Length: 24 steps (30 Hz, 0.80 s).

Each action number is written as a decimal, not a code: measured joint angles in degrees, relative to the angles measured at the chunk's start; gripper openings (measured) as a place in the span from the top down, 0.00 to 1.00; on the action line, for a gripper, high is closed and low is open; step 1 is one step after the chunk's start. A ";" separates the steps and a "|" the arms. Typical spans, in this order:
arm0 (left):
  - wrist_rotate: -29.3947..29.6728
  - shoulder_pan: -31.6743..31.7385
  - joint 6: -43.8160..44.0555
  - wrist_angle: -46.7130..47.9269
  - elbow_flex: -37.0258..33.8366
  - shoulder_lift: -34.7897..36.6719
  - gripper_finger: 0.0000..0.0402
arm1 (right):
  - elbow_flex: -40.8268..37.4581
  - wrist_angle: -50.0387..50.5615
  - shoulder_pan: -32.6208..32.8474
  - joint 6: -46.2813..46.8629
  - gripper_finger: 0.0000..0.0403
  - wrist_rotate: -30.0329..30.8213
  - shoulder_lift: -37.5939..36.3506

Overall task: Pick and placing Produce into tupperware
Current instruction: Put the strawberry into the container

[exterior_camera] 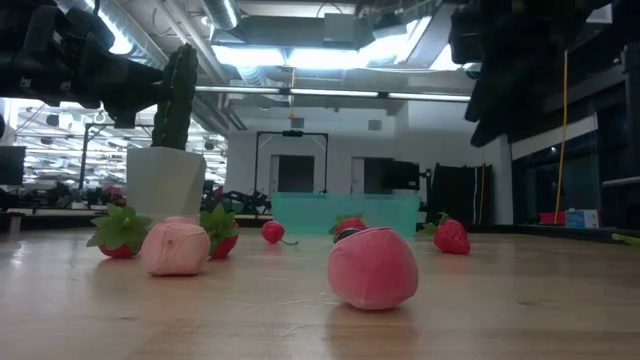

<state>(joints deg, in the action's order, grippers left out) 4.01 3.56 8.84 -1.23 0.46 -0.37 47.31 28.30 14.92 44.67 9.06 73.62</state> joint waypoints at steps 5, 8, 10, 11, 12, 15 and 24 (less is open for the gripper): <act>0.00 0.01 0.00 0.06 0.00 -0.01 0.55 | 0.00 -1.08 -0.02 -1.31 0.41 0.00 2.30; 0.00 0.00 0.00 0.07 0.00 0.00 0.55 | 0.00 -1.22 -0.02 -2.97 0.41 0.02 3.02; 0.00 0.01 0.00 0.07 -0.01 0.01 0.55 | 0.00 -1.87 -0.02 -2.85 0.41 -0.08 3.32; 0.00 0.01 0.00 0.07 0.01 -0.01 0.55 | 0.00 -1.94 -0.02 -2.49 0.41 -0.13 3.31; 0.00 0.01 0.00 0.07 0.00 0.00 0.55 | 0.00 -2.00 -0.02 -1.50 0.41 -0.13 3.30; 0.00 0.01 0.00 0.07 0.01 0.00 0.55 | 0.00 -2.06 -0.04 1.29 0.41 -0.13 3.30; -0.01 0.01 0.00 0.07 0.01 0.00 0.55 | 0.02 -4.18 -0.04 3.01 0.29 -0.15 8.44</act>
<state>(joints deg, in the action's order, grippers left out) 4.00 3.57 8.84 -1.17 0.47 -0.38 47.33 24.11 14.87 47.67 8.91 82.06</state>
